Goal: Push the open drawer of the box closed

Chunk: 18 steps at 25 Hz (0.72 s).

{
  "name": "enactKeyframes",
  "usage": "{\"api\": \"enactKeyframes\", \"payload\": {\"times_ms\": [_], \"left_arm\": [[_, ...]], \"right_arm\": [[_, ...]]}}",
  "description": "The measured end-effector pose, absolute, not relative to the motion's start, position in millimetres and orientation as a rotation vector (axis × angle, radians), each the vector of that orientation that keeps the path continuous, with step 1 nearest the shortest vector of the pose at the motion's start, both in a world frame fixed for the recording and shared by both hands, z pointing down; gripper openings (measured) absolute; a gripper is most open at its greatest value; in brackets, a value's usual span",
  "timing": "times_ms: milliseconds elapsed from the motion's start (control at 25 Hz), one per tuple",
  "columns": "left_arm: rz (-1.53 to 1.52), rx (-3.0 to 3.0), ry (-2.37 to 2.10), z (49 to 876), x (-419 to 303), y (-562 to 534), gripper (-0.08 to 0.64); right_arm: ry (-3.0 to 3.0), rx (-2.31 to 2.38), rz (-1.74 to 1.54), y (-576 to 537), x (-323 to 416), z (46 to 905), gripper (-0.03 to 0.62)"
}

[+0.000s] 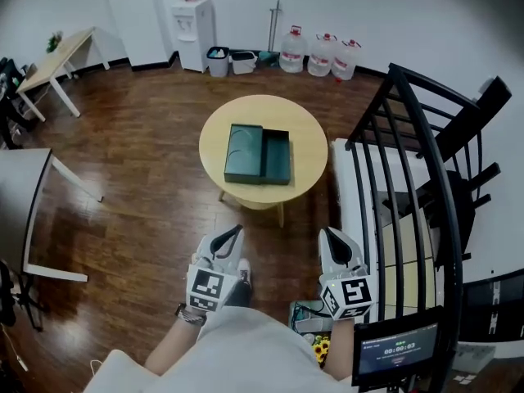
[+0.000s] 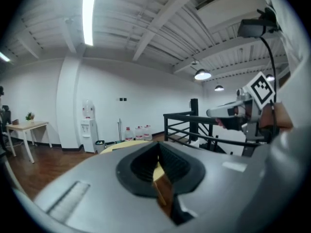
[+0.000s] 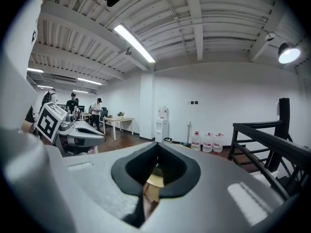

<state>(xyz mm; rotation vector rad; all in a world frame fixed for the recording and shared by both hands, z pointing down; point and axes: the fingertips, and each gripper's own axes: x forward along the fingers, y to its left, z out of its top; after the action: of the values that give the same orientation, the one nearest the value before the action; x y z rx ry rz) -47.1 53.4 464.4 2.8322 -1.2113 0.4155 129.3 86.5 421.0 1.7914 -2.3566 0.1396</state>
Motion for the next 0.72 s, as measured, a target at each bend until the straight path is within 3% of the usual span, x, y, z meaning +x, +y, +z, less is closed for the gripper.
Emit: {"api": "enactKeyframes", "payload": {"times_ms": [720], "left_arm": [[0.449,2.778,-1.206,474,-60,-96,0.037]], "right_arm": [[-2.304,1.743,0.14,-53,125,425,0.002]]}}
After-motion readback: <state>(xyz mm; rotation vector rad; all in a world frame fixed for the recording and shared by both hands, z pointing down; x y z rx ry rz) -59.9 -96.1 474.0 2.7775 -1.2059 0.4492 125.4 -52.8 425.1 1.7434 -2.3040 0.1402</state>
